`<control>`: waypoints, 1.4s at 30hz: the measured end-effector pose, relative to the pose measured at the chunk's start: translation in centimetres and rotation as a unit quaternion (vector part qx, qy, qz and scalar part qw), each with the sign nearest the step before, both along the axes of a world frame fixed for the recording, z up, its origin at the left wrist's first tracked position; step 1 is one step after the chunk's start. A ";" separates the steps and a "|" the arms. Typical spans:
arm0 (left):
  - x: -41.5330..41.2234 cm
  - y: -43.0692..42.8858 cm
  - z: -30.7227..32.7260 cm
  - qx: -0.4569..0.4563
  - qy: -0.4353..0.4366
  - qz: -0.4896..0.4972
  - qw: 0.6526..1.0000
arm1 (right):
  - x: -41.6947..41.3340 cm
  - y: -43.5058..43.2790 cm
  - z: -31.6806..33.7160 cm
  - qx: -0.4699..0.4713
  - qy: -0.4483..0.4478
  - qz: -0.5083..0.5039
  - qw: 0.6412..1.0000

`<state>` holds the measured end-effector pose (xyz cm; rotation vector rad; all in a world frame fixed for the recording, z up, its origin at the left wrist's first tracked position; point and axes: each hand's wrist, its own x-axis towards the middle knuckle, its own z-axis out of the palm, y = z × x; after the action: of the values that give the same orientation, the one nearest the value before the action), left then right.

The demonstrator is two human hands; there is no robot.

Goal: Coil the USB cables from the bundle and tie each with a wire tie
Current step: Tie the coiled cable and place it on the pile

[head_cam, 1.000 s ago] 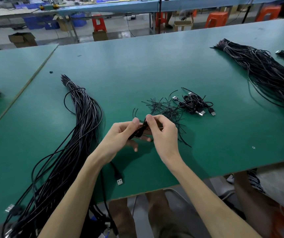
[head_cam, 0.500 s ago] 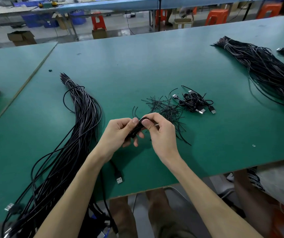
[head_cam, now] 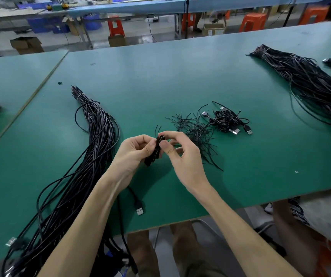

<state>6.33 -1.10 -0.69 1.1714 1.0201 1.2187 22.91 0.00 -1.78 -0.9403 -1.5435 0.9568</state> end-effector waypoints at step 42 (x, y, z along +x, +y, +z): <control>-0.4 1.1 -1.0 0.028 0.012 0.092 0.995 | 0.1 0.5 -0.4 -0.039 -0.034 -0.058 0.997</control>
<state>5.89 -0.04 -1.71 1.1575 1.1374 1.3888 23.06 0.46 -2.19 -1.1156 -1.4984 0.9159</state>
